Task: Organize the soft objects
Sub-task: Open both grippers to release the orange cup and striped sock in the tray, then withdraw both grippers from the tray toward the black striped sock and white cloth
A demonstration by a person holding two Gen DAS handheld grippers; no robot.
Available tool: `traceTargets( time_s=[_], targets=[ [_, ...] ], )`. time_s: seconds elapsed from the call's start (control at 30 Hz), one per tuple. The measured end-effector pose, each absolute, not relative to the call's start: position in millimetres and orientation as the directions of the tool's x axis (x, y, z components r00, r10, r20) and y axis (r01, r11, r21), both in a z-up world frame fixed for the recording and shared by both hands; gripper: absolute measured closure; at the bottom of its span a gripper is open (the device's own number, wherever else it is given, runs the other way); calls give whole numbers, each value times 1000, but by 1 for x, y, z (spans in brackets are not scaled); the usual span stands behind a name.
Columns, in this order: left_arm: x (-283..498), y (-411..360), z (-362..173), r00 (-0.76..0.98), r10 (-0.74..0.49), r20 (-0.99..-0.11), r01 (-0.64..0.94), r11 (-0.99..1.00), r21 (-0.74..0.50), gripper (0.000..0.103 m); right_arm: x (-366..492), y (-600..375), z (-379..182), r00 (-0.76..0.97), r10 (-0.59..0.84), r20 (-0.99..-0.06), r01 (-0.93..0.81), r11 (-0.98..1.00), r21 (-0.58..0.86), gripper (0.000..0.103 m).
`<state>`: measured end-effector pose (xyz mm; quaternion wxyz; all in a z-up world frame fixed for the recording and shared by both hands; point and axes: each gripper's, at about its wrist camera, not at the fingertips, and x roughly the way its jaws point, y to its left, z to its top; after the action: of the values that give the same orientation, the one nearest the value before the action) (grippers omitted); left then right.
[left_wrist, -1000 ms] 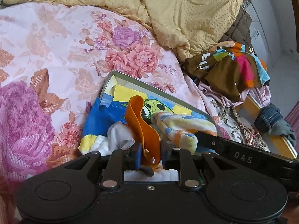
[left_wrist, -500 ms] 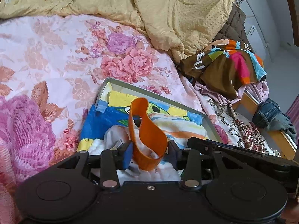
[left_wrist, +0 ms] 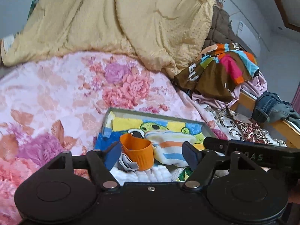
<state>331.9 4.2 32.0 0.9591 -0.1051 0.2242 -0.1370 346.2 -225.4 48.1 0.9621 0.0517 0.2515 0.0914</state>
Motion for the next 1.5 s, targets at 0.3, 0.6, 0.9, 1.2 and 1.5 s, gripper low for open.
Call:
traceTargets(
  time_s=[0.3, 0.6, 0.9, 1.2, 1.5],
  targets=[
    [283, 7, 70, 899, -260, -353, 192, 957, -216, 11, 292, -240, 79, 914, 198, -353, -157, 977, 141, 7],
    [236, 5, 86, 922, -211, -324, 160, 971, -177, 5, 248, -252, 98, 942, 190, -277, -156, 978, 140, 2],
    [195, 4, 89, 940, -166, -298, 127, 981, -146, 2, 212, -261, 106, 955, 195, -223, -167, 976, 138, 1],
    [158, 10, 86, 943, -142, -300, 108, 986, -128, 1, 181, -268, 107, 959, 191, -211, -159, 974, 161, 0],
    [128, 24, 80, 946, -129, -298, 84, 984, -159, 1, 154, -265, 100, 957, 186, -223, -152, 975, 163, 0]
  ],
)
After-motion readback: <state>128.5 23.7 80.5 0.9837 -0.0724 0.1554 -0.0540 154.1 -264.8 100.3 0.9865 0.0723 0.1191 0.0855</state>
